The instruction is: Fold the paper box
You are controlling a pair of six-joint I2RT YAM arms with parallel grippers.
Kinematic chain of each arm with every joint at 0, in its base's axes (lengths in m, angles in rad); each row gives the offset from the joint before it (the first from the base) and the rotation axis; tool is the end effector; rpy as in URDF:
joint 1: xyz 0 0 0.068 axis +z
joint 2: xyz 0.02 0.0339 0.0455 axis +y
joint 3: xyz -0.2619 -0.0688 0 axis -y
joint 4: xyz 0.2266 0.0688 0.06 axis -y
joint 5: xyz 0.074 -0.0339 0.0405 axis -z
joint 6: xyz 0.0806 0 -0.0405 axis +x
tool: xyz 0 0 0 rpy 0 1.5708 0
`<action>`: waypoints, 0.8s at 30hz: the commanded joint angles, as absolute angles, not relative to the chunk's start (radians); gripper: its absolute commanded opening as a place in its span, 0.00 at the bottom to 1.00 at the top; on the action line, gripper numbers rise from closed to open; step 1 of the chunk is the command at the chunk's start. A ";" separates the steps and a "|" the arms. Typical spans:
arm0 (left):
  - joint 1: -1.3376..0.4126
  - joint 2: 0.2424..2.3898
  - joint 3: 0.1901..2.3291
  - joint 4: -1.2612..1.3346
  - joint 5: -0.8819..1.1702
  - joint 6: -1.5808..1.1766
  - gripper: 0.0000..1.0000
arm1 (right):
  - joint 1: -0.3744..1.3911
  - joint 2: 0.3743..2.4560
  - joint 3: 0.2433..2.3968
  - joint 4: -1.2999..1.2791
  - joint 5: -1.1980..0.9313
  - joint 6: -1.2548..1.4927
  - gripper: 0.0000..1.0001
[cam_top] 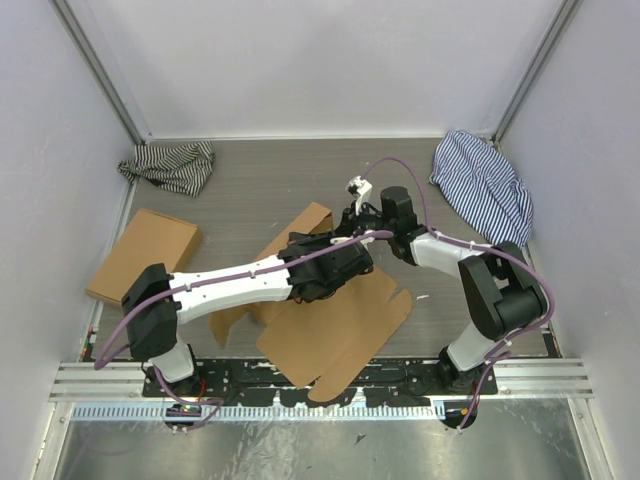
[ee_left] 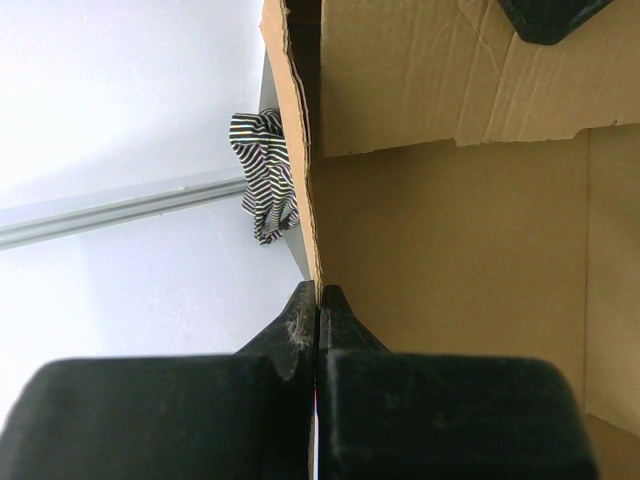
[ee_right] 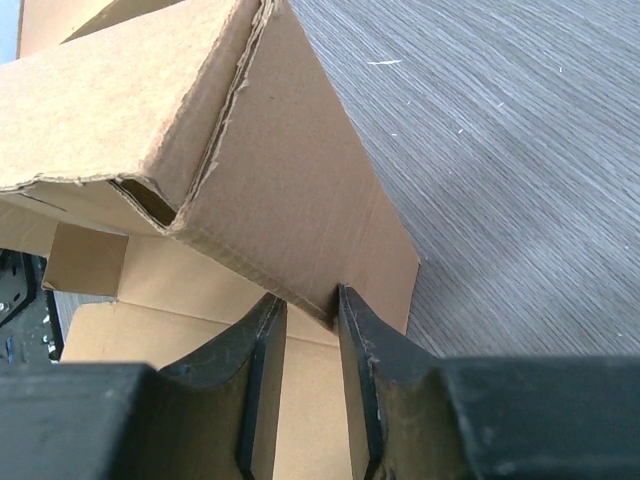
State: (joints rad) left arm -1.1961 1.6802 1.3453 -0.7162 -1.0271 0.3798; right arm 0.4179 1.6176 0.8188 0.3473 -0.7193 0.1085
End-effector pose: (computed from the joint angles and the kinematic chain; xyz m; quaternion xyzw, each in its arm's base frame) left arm 0.1885 -0.2910 0.2556 0.5077 0.6832 0.3470 0.3939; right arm 0.3024 0.1924 0.1959 -0.3068 0.7550 0.4173 0.4022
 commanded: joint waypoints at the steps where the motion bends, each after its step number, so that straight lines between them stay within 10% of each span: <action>1: -1.226 1.711 1.377 -0.690 -0.915 0.350 0.00 | 0.454 1.631 0.862 0.431 -0.741 0.124 0.33; 10: -1.230 1.697 1.399 -0.729 -0.923 0.276 0.01 | 0.462 1.602 0.847 0.409 -0.647 0.111 0.01; 16: -1.229 1.671 1.453 -0.797 -0.912 0.162 0.51 | 0.462 1.580 0.839 0.379 -0.608 0.109 0.01; 24: -1.230 1.548 1.450 -0.795 -0.873 0.030 0.61 | 0.463 1.564 0.845 0.346 -0.536 0.132 0.01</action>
